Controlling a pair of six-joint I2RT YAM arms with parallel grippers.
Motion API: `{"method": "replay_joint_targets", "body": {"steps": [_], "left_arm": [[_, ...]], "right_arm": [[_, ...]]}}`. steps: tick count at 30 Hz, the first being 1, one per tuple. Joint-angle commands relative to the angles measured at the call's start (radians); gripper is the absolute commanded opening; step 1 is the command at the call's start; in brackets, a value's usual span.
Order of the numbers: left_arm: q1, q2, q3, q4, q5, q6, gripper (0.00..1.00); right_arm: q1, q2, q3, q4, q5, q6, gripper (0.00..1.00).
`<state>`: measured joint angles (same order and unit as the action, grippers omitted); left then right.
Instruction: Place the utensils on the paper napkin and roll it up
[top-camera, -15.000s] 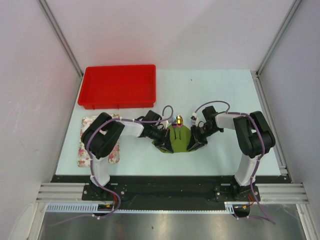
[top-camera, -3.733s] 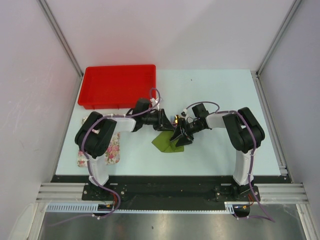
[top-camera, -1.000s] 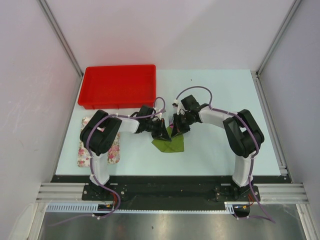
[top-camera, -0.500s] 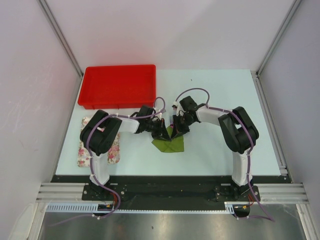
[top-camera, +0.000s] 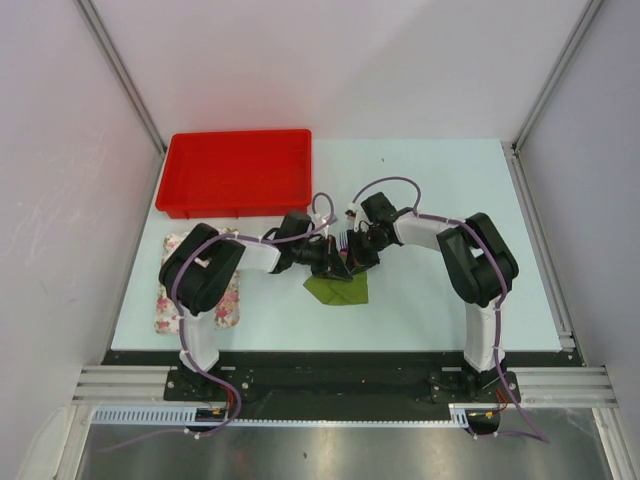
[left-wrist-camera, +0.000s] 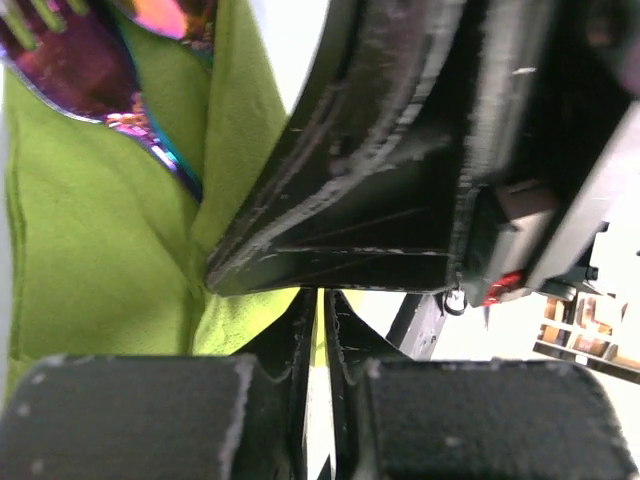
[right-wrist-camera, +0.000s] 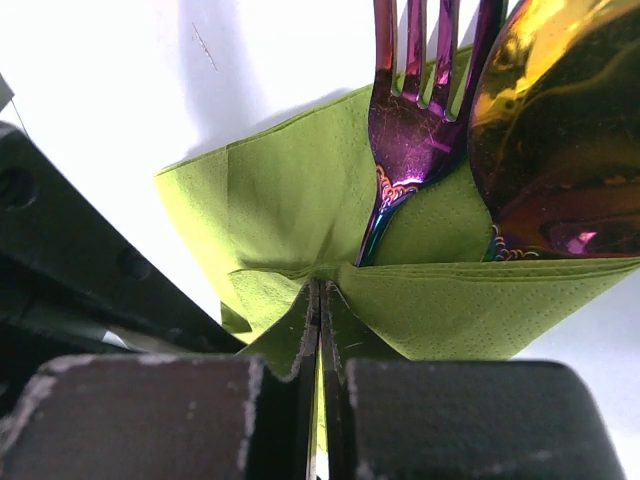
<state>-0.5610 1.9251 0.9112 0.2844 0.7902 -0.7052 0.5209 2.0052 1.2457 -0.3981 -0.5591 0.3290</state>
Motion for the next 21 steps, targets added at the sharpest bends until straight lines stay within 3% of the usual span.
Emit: {"method": "replay_joint_targets", "body": {"steps": [1,10,18,21], "left_arm": [[0.0,0.037,-0.009,-0.005,-0.02,-0.024,0.08],[0.006,0.072,0.003,-0.14,-0.106,0.006,0.0],[-0.002,0.1,0.034,-0.183,-0.112,0.019,0.0],[-0.004,0.103,0.035,-0.183,-0.111,0.021,0.0]], "right_arm": [[-0.016,0.033,-0.031,-0.048,0.099,-0.031,0.0],[-0.019,0.004,0.004,-0.056,0.107,-0.039,0.01],[-0.022,-0.082,0.075,-0.057,0.045,-0.03,0.26],[-0.018,-0.106,0.086,-0.068,0.041,-0.028,0.26]]}}
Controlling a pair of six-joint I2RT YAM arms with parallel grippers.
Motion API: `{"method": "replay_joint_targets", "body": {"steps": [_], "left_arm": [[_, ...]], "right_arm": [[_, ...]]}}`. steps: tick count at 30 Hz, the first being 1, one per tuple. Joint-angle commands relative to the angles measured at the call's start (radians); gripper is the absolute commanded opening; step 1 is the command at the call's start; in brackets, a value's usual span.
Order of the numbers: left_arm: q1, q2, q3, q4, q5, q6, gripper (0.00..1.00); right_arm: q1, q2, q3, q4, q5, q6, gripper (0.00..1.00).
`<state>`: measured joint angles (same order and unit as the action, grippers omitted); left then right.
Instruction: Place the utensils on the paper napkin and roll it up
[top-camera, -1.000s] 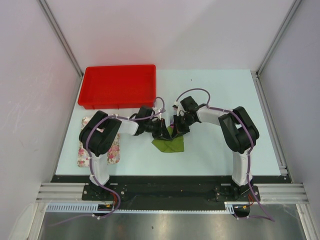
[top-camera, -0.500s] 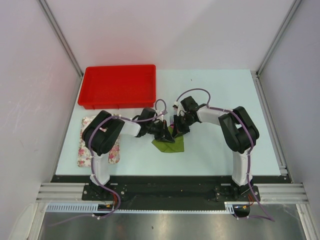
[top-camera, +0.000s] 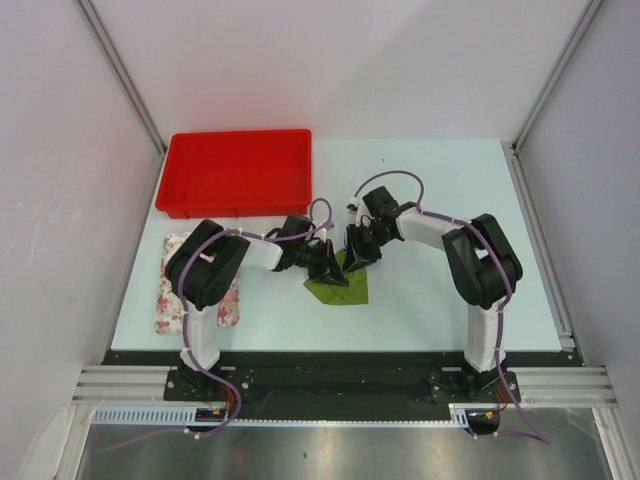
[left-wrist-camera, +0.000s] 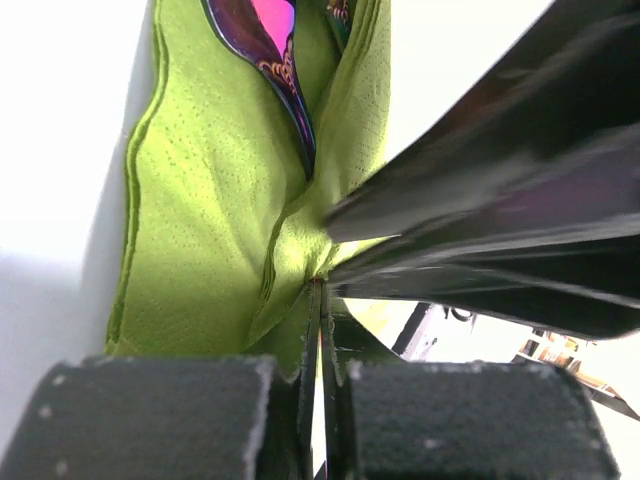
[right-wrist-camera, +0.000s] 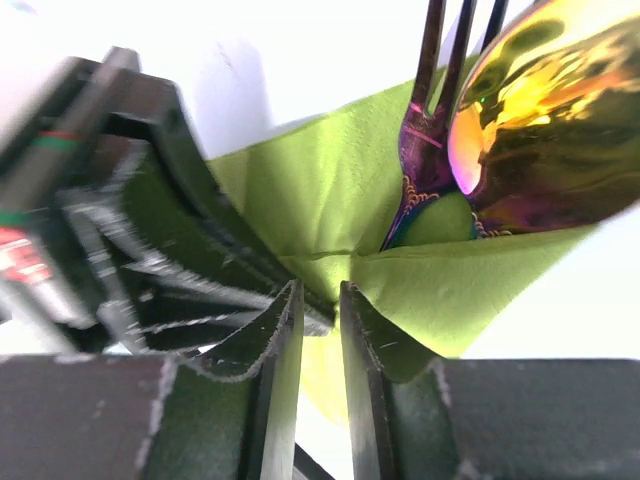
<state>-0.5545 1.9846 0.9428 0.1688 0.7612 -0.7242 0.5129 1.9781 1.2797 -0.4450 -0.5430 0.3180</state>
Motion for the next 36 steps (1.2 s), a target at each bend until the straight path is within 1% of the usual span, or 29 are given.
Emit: {"method": "replay_joint_targets", "body": {"steps": [1,6,11,19,28,30,31,32,34,36], "left_arm": [[-0.01,0.043,0.004,-0.069,-0.08,0.042,0.0],[-0.01,0.043,0.004,-0.066,-0.079,0.04,0.0],[-0.01,0.043,0.005,-0.064,-0.077,0.042,0.0],[-0.012,0.033,-0.002,-0.049,-0.071,0.045,0.0],[-0.012,0.034,-0.001,-0.042,-0.056,0.039,0.0],[-0.009,0.013,-0.021,0.01,-0.037,0.023,0.06],[-0.002,-0.03,-0.053,0.087,-0.019,-0.003,0.09],[-0.002,-0.05,-0.07,0.128,-0.007,-0.018,0.14],[-0.004,-0.105,-0.09,0.194,0.006,-0.037,0.18],[-0.01,-0.122,-0.085,0.21,0.02,-0.043,0.19]], "right_arm": [[-0.007,-0.081,0.049,-0.03,0.028,-0.019,0.25],[-0.001,-0.067,0.032,-0.05,0.044,-0.034,0.21],[0.007,-0.039,0.012,-0.026,0.064,-0.04,0.19],[-0.001,0.06,0.02,-0.004,0.089,-0.063,0.13],[0.006,0.064,0.003,-0.029,0.156,-0.077,0.07],[0.006,0.071,0.0,-0.035,0.158,-0.083,0.06],[0.009,0.073,-0.003,-0.037,0.153,-0.085,0.06],[0.006,0.071,-0.005,-0.037,0.149,-0.089,0.06],[0.009,0.071,-0.006,-0.037,0.146,-0.096,0.06],[0.006,0.071,-0.006,-0.035,0.137,-0.097,0.06]]}}
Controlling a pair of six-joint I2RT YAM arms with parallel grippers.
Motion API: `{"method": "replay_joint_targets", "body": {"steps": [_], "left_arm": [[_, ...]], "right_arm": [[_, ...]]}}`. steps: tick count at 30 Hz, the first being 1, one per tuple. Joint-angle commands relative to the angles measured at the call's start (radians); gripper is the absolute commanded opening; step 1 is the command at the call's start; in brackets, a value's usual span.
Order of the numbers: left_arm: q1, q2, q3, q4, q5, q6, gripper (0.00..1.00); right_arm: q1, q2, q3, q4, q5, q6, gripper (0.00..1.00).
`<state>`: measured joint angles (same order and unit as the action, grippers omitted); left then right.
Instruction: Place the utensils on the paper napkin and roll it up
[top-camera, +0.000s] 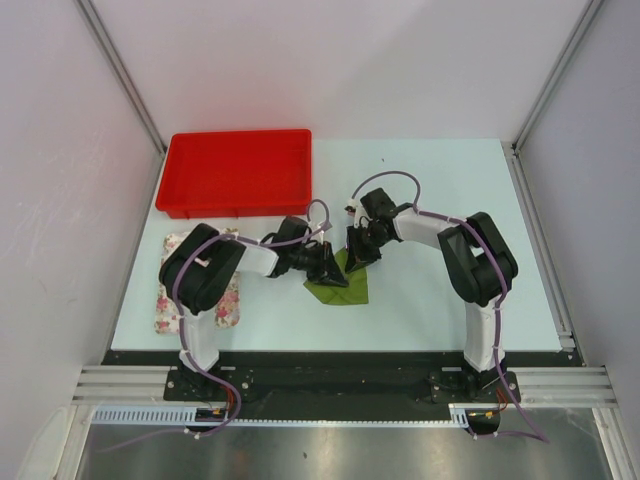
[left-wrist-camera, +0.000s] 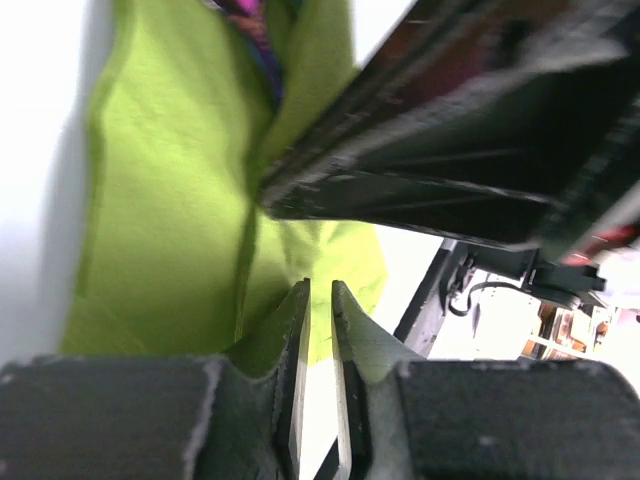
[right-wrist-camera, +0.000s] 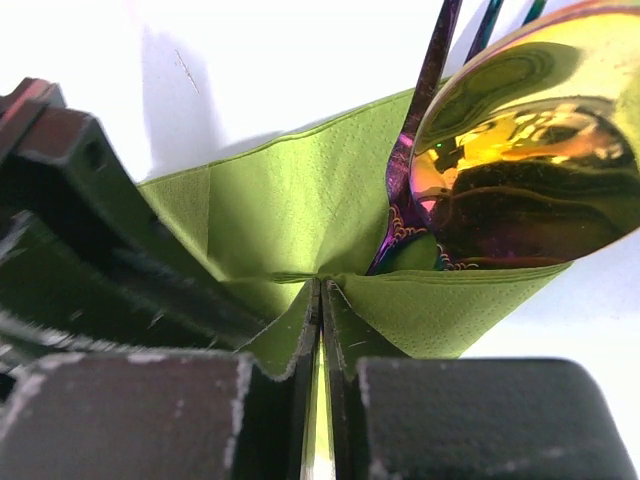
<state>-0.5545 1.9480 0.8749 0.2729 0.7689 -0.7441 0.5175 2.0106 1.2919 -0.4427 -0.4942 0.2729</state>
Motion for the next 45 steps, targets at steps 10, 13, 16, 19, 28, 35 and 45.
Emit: {"method": "replay_joint_targets", "body": {"steps": [10,13,16,19,28,35,45], "left_arm": [[-0.038,0.026,-0.01,0.015,-0.032,-0.046,0.05],[-0.038,0.078,-0.004,-0.009,-0.043,-0.054,0.01],[-0.036,0.095,0.018,-0.041,-0.049,-0.044,0.0],[-0.038,0.1,0.024,-0.061,-0.054,-0.043,0.0],[-0.039,0.097,0.016,-0.054,-0.057,-0.044,0.0],[-0.039,0.095,0.016,-0.049,-0.056,-0.043,0.0],[-0.038,-0.01,-0.005,0.044,-0.014,-0.058,0.19]], "right_arm": [[-0.01,0.033,-0.016,-0.034,0.057,-0.057,0.06],[-0.013,0.017,-0.006,-0.034,0.039,-0.058,0.07],[-0.019,-0.001,0.03,-0.051,0.01,-0.051,0.11],[-0.022,-0.027,0.082,-0.09,-0.015,-0.04,0.16],[-0.001,-0.065,0.084,-0.145,0.022,-0.038,0.17],[0.021,-0.035,0.029,-0.108,0.019,-0.029,0.16],[0.013,0.06,-0.026,-0.11,0.065,-0.064,0.11]]}}
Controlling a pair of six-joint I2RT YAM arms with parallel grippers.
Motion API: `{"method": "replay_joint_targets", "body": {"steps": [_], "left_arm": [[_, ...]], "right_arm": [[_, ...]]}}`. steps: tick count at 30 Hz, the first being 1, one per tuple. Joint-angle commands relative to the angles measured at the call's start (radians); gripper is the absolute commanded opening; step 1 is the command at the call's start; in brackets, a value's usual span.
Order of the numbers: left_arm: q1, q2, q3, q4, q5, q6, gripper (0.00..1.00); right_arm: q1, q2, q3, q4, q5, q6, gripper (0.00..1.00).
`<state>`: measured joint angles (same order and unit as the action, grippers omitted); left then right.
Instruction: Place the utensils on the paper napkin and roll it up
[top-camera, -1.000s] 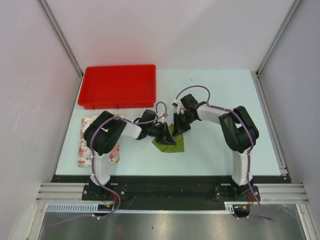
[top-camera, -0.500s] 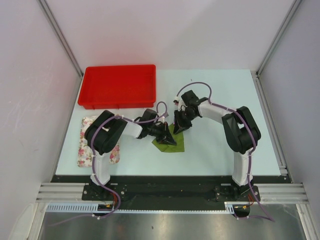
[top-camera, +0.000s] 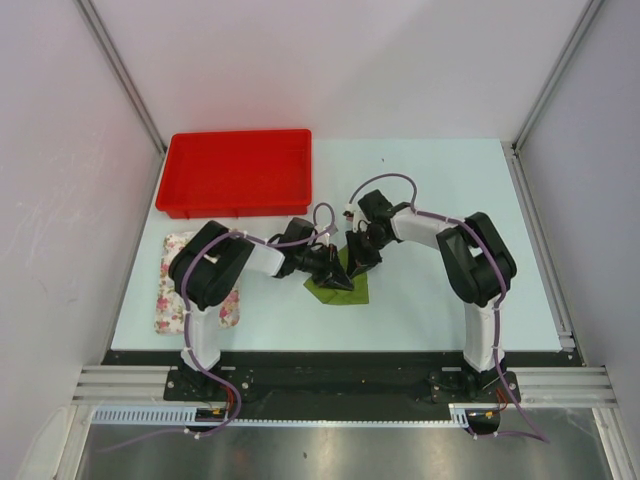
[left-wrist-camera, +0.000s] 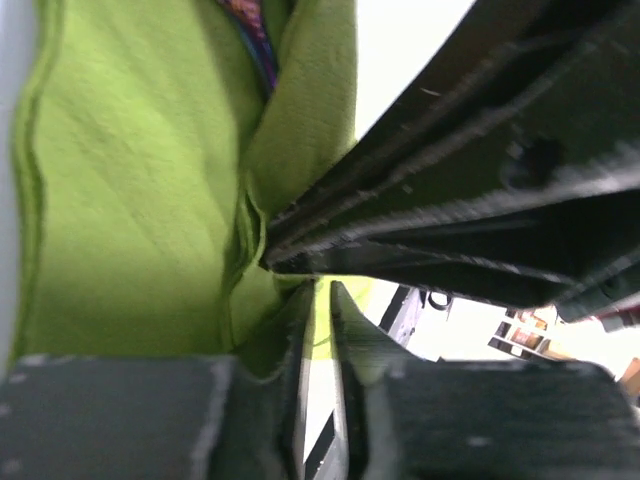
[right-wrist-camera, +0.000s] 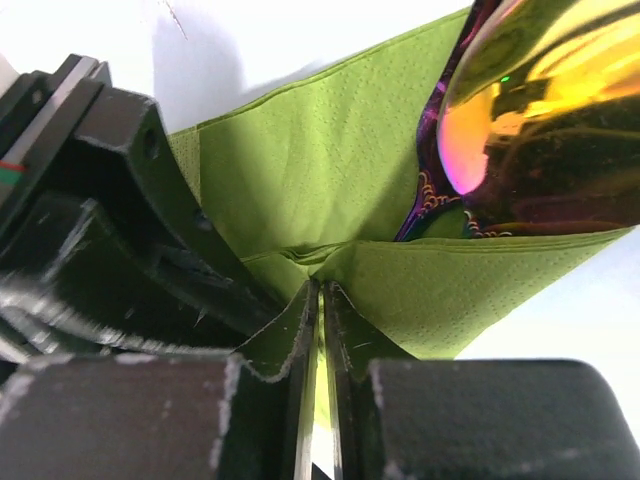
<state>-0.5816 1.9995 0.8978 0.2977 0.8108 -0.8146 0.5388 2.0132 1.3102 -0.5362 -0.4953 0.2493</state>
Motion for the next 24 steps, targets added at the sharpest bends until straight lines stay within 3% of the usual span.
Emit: {"method": "replay_joint_targets", "body": {"steps": [1,6,9,19,24], "left_arm": [[-0.011,-0.079,-0.033,0.032,-0.055,0.011,0.2],[-0.014,-0.154,-0.03,0.044,-0.045,0.014,0.2],[-0.014,-0.154,-0.03,0.017,-0.055,0.017,0.16],[-0.029,-0.01,-0.002,-0.137,-0.134,0.072,0.0],[-0.032,0.016,0.036,-0.218,-0.159,0.095,0.0]], "right_arm": [[-0.016,0.064,-0.052,-0.015,0.067,-0.041,0.1],[-0.017,0.07,-0.058,-0.01,0.058,-0.048,0.09],[-0.017,0.07,-0.058,-0.008,0.054,-0.048,0.09],[-0.02,0.047,-0.04,-0.016,0.034,-0.048,0.09],[-0.029,-0.011,0.03,-0.033,-0.037,-0.042,0.19]]}}
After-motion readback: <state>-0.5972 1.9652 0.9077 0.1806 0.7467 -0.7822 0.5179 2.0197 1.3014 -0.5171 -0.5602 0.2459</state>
